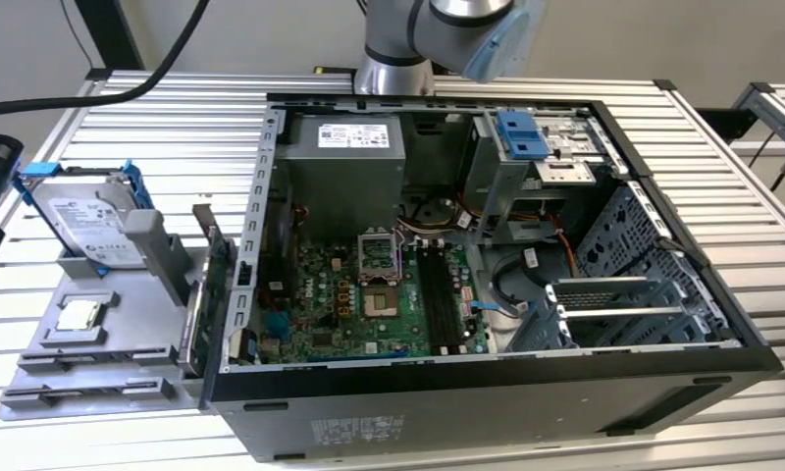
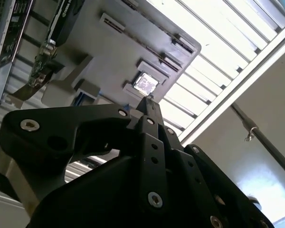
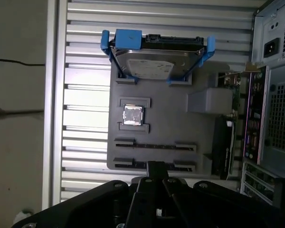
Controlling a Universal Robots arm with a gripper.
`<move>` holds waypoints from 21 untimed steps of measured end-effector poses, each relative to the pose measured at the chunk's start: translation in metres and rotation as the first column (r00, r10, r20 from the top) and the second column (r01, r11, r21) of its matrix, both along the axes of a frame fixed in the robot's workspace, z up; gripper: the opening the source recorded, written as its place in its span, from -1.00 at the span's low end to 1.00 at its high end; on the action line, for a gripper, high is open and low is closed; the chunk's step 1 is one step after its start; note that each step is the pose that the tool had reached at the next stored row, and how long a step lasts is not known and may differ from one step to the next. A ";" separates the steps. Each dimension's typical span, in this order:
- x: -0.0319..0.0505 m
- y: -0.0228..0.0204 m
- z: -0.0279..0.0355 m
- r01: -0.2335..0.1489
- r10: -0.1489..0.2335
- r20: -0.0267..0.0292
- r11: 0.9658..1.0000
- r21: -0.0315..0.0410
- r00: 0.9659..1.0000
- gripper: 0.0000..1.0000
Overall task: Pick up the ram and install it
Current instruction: 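Pick up the ram and move it above insertion slot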
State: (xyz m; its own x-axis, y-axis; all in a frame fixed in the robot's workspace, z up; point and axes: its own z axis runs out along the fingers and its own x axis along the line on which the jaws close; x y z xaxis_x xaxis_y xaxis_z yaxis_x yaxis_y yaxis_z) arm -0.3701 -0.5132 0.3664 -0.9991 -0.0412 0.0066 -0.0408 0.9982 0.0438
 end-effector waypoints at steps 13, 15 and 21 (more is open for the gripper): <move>0.0000 -0.0098 -0.0005 0.000 0.000 0.000 1.000 0.000 1.000 -1.00; 0.0000 -0.0099 -0.0005 0.000 0.000 0.000 1.000 0.000 1.000 -1.00; 0.0000 -0.0100 -0.0005 0.000 0.000 0.000 1.000 0.000 1.000 -1.00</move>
